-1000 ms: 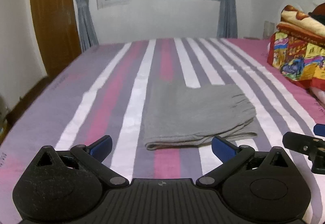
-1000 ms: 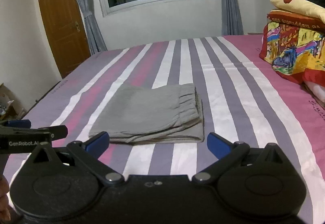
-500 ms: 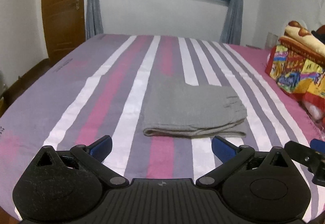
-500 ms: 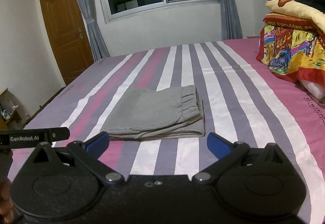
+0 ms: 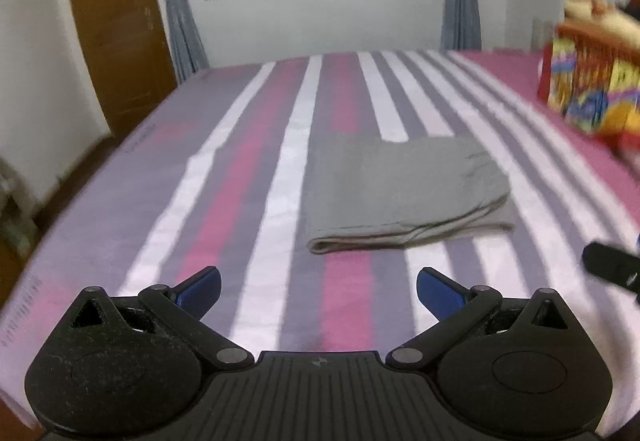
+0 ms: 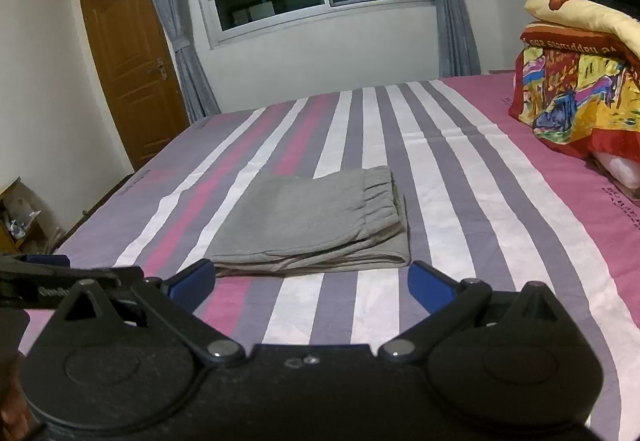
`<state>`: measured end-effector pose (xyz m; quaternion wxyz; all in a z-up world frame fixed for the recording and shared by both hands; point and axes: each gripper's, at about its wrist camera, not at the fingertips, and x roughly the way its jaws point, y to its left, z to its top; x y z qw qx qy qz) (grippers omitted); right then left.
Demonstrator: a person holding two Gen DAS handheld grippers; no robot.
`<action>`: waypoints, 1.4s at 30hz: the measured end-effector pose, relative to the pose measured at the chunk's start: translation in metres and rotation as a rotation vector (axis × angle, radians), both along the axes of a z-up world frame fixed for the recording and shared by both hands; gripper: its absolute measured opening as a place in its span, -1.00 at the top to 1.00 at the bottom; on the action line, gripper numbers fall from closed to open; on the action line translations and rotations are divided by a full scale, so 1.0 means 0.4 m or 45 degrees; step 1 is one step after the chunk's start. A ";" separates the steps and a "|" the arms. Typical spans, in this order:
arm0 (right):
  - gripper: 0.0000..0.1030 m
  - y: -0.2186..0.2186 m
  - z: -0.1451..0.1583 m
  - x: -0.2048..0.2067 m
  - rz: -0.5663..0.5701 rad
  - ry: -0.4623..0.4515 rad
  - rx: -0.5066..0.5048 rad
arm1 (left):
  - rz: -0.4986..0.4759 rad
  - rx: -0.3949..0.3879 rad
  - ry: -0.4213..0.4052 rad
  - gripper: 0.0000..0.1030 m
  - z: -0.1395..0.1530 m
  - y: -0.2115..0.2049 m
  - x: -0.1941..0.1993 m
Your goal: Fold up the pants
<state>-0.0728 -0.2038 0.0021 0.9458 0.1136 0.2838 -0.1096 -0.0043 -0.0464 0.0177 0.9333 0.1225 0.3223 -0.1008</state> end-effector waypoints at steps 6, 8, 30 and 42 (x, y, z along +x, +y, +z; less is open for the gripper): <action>-1.00 -0.001 -0.002 -0.003 -0.002 -0.011 0.007 | -0.080 0.156 -0.150 -1.00 0.018 -0.058 -0.047; -1.00 0.001 -0.002 -0.004 0.000 -0.012 0.008 | -0.137 0.231 -0.167 -1.00 0.022 -0.080 -0.054; -1.00 0.004 -0.016 0.013 -0.023 0.020 -0.035 | 0.003 -0.007 -0.039 -1.00 0.009 -0.035 0.009; -1.00 0.003 -0.022 0.024 -0.013 0.033 -0.033 | -0.010 -0.041 0.008 -1.00 0.000 -0.038 0.021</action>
